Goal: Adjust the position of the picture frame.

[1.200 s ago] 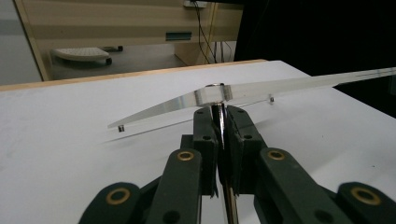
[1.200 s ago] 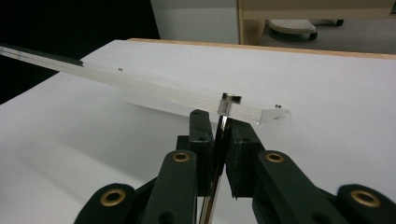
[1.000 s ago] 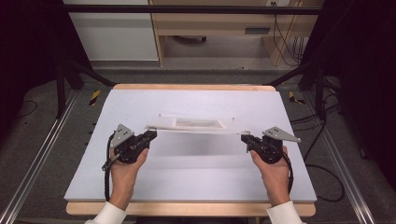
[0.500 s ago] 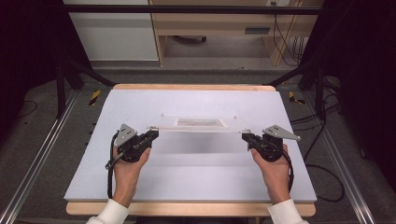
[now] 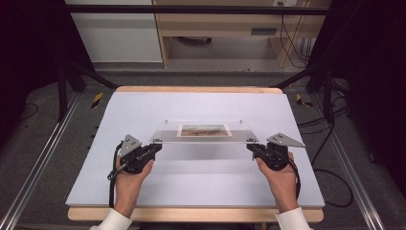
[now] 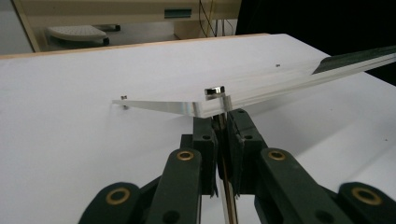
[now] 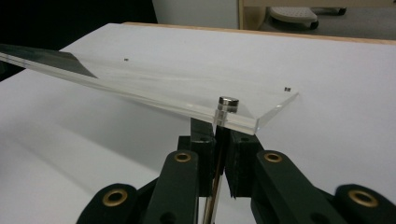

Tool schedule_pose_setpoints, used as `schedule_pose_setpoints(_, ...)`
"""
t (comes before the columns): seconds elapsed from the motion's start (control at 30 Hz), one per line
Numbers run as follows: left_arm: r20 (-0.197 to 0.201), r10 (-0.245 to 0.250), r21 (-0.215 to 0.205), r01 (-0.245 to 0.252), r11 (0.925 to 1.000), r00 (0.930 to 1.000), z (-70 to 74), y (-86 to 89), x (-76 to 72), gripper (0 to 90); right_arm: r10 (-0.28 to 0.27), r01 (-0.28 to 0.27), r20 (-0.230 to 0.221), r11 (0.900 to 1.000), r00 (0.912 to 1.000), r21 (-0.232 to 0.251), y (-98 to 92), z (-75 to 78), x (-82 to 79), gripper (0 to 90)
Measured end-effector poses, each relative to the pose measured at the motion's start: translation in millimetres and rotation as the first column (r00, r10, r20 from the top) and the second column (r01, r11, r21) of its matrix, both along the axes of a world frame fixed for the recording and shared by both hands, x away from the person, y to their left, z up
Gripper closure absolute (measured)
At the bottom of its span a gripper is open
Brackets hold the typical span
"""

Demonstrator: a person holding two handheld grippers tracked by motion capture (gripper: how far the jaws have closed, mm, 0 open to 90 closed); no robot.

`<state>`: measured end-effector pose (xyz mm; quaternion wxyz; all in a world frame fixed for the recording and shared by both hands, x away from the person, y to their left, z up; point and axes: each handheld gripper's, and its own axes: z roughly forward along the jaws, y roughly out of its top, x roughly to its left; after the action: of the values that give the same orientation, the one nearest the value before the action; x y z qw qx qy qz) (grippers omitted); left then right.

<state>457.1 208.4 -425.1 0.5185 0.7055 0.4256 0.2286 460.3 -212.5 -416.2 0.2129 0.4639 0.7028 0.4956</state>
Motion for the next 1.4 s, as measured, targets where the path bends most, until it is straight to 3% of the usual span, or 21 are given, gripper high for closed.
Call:
schedule_pose_setpoints(0.47, -0.033, 0.0, 0.016, 0.0, 0.9999, 0.9995, -8.7, 1.6, -6.8, 82.1, 0.015, -0.015, -0.028, 1.0, 0.9995, -0.003, 1.3, -10.8, -4.5, 83.7)
schedule_pose_setpoints(1.4, -0.052, -0.012, 0.049, 0.015, 0.9987, 0.9986, -14.0, 1.8, -10.0, 82.2, 0.026, -0.027, -0.043, 0.999, 0.9987, -0.02, 2.0, -17.0, -6.0, 83.6)
